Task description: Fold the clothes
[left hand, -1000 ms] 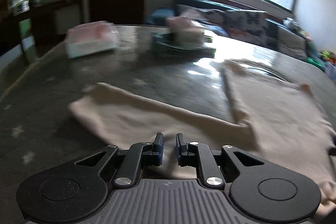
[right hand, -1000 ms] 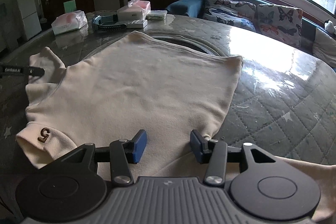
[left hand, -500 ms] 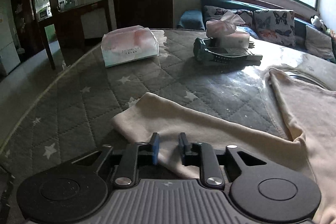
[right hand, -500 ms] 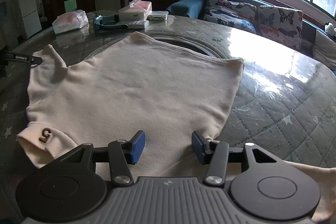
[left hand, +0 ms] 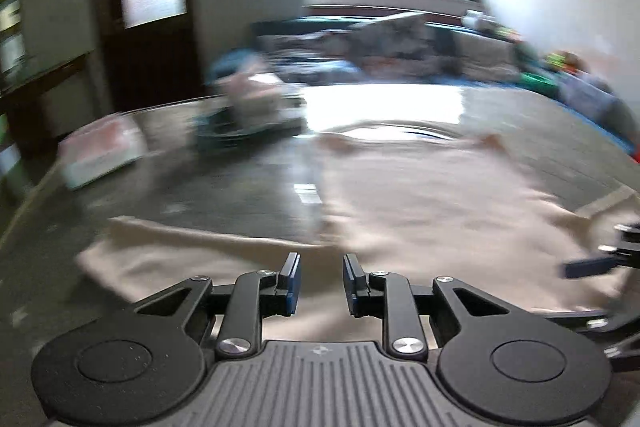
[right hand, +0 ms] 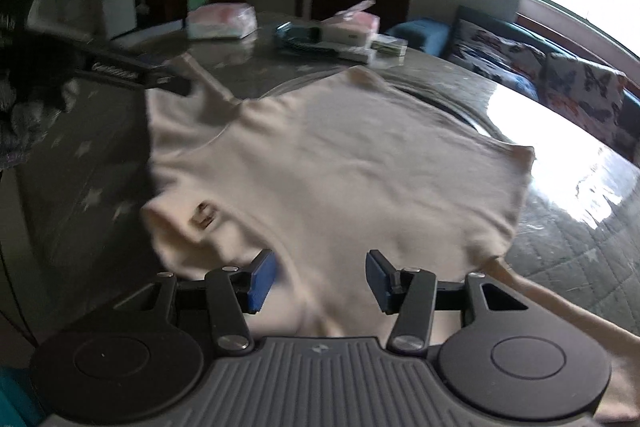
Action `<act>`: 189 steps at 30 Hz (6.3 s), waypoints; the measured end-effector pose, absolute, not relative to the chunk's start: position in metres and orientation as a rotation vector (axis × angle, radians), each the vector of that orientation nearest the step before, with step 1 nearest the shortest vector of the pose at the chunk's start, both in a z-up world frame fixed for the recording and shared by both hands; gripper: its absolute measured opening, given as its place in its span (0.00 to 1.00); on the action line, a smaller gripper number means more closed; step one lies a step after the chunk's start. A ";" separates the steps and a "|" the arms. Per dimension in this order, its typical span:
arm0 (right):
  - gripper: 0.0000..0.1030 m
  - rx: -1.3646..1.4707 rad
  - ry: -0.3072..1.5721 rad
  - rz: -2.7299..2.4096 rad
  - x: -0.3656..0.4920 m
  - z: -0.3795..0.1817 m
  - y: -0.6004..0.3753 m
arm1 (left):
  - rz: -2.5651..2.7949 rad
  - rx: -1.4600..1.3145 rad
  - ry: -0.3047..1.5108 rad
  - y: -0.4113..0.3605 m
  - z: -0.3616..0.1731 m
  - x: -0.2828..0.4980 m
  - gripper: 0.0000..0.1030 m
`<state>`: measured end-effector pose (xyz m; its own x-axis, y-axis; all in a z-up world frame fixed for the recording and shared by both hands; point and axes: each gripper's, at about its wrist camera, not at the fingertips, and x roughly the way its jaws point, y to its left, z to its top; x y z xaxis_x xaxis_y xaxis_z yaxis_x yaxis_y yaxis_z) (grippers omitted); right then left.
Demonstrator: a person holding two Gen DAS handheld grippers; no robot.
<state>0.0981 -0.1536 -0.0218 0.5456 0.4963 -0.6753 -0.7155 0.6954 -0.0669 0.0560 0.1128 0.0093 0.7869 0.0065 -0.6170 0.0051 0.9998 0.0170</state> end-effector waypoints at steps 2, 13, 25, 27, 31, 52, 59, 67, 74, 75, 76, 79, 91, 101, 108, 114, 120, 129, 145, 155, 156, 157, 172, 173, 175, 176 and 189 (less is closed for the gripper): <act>0.49 -0.357 0.660 0.731 0.092 -0.020 -0.158 | -0.067 0.042 0.676 0.089 0.002 0.056 0.24; 0.50 -0.311 0.603 0.565 0.081 -0.010 -0.212 | -0.187 0.132 0.701 0.046 -0.017 0.054 0.26; 0.53 -0.048 0.691 0.028 0.142 -0.039 -0.353 | -0.241 0.121 0.690 0.020 -0.011 0.057 0.32; 0.53 0.011 0.700 0.000 0.147 -0.044 -0.365 | -0.249 0.124 0.692 0.016 -0.011 0.059 0.34; 0.50 0.100 0.708 -0.001 0.151 -0.052 -0.377 | -0.260 0.128 0.692 0.009 -0.011 0.062 0.41; 0.09 0.192 0.558 0.181 0.125 0.006 -0.369 | -0.296 0.143 0.701 -0.014 -0.018 0.064 0.50; 0.09 0.162 0.472 0.368 0.121 0.061 -0.317 | -0.253 0.103 0.672 0.007 -0.010 0.056 0.51; 0.08 0.077 0.425 0.595 0.117 0.094 -0.223 | -0.158 0.032 0.643 0.049 -0.004 0.041 0.51; 0.08 -0.001 0.505 0.718 0.120 0.064 -0.143 | -0.094 -0.013 0.652 0.077 -0.009 0.028 0.52; 0.08 -0.005 0.527 0.731 0.121 0.057 -0.134 | -0.087 -0.017 0.654 0.080 -0.009 0.027 0.52; 0.08 -0.014 0.544 0.739 0.122 0.049 -0.126 | -0.081 -0.021 0.655 0.082 -0.009 0.026 0.52; 0.09 -0.028 0.597 0.767 0.122 0.028 -0.107 | -0.065 -0.033 0.658 0.087 -0.010 0.025 0.52; 0.27 -0.096 0.656 0.698 0.130 0.010 -0.137 | -0.059 -0.030 0.662 0.086 -0.011 0.030 0.52; 0.34 -0.095 0.751 0.490 0.156 -0.018 -0.213 | -0.040 -0.003 0.687 0.082 -0.020 0.048 0.43; 0.34 -0.003 0.766 0.515 0.163 -0.029 -0.215 | -0.020 0.024 0.696 0.082 -0.022 0.051 0.43; 0.31 -0.072 0.786 0.514 0.166 -0.041 -0.193 | -0.017 0.027 0.697 0.082 -0.021 0.052 0.44; 0.12 -0.090 0.761 0.500 0.163 -0.037 -0.197 | -0.026 0.021 0.695 0.083 -0.020 0.054 0.44; 0.11 -0.109 0.741 0.430 0.161 -0.035 -0.212 | -0.061 0.044 0.696 0.073 -0.023 0.057 0.44; 0.53 -0.175 0.687 0.532 0.140 -0.020 -0.202 | -0.015 0.009 0.686 0.087 -0.019 0.050 0.49; 0.63 -0.230 0.728 0.580 0.136 -0.038 -0.182 | 0.105 -0.037 0.688 0.127 -0.019 0.036 0.50; 0.64 -0.233 0.726 0.591 0.135 -0.036 -0.179 | 0.124 -0.044 0.687 0.133 -0.018 0.035 0.51; 0.65 -0.237 0.724 0.604 0.135 -0.035 -0.175 | 0.145 -0.051 0.684 0.139 -0.018 0.035 0.52; 0.91 -0.310 0.729 0.733 0.133 -0.046 -0.097 | 0.518 -0.226 0.651 0.251 -0.014 0.053 0.54; 0.95 -0.308 0.730 0.731 0.133 -0.047 -0.096 | 0.523 -0.240 0.656 0.257 -0.016 0.055 0.53; 0.96 -0.303 0.733 0.727 0.133 -0.048 -0.096 | 0.527 -0.268 0.668 0.267 -0.019 0.060 0.52; 0.97 -0.300 0.735 0.726 0.133 -0.048 -0.097 | 0.525 -0.280 0.673 0.270 -0.021 0.062 0.50; 1.00 -0.233 0.741 0.693 0.133 -0.041 -0.110 | 0.507 -0.317 0.596 0.266 -0.006 0.063 0.06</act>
<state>0.1331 -0.1103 -0.0411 0.5303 0.4959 -0.6877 -0.6533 0.7560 0.0414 0.0625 0.2663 -0.0062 0.7113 0.3602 -0.6036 -0.5381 0.8315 -0.1379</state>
